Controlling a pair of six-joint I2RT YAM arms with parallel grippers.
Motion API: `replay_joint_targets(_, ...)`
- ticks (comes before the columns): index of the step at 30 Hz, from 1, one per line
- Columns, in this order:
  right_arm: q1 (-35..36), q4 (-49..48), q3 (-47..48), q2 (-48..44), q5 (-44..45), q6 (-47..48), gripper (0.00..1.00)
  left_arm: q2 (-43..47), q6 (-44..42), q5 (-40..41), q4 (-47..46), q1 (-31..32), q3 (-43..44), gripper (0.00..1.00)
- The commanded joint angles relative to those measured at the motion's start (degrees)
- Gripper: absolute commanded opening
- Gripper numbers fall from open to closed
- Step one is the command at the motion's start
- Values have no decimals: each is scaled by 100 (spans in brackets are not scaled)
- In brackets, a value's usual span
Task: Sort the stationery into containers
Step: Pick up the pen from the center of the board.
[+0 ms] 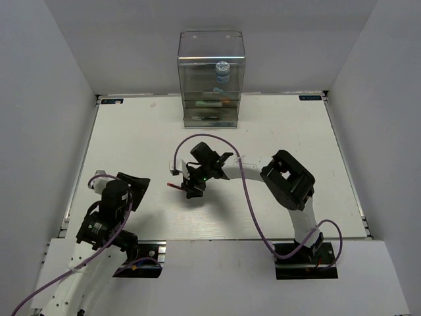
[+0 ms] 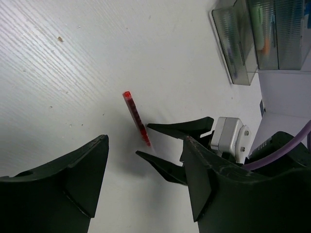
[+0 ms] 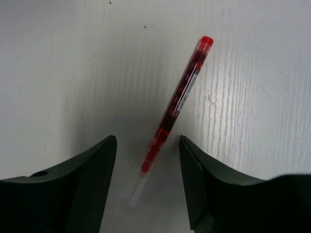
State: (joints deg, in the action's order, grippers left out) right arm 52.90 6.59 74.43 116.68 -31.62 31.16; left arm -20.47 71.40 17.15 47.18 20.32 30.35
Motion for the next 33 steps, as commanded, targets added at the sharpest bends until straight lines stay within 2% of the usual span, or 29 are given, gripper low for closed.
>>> replay_joint_targets(1,150,53,212,258,348,-303,57,-44,103,96,213,-10,-55,72)
replay_joint_targets(2,176,44,264,311,436,-329,54,-97,103,96,213,-10,-55,72)
replay_joint_targets(3,194,35,256,320,507,-364,44,-98,103,96,161,-10,-55,72)
replay_joint_targets(5,211,53,291,381,639,-461,32,-150,103,96,160,-10,-55,72)
replay_joint_targets(6,220,53,308,373,804,-488,19,-211,103,96,160,-10,-3,72)
replay_joint_targets(7,194,53,282,364,850,-505,14,-212,103,96,160,42,-3,72)
replay_joint_targets(8,185,123,256,338,954,-497,2,-212,103,96,99,43,-3,72)
replay_joint_targets(14,36,-17,19,-21,1430,-391,0,-265,103,-27,-288,43,-126,72)
replay_joint_targets(19,-464,-316,27,-681,1807,-41,0,-519,-64,-168,-814,43,-301,72)
replay_joint_targets(26,-1597,-334,1309,-507,2054,899,0,-985,-319,-703,-1675,43,-538,72)
replay_joint_targets(33,-2249,-184,2882,530,1791,1797,0,-1311,-425,-976,-2151,43,-705,72)
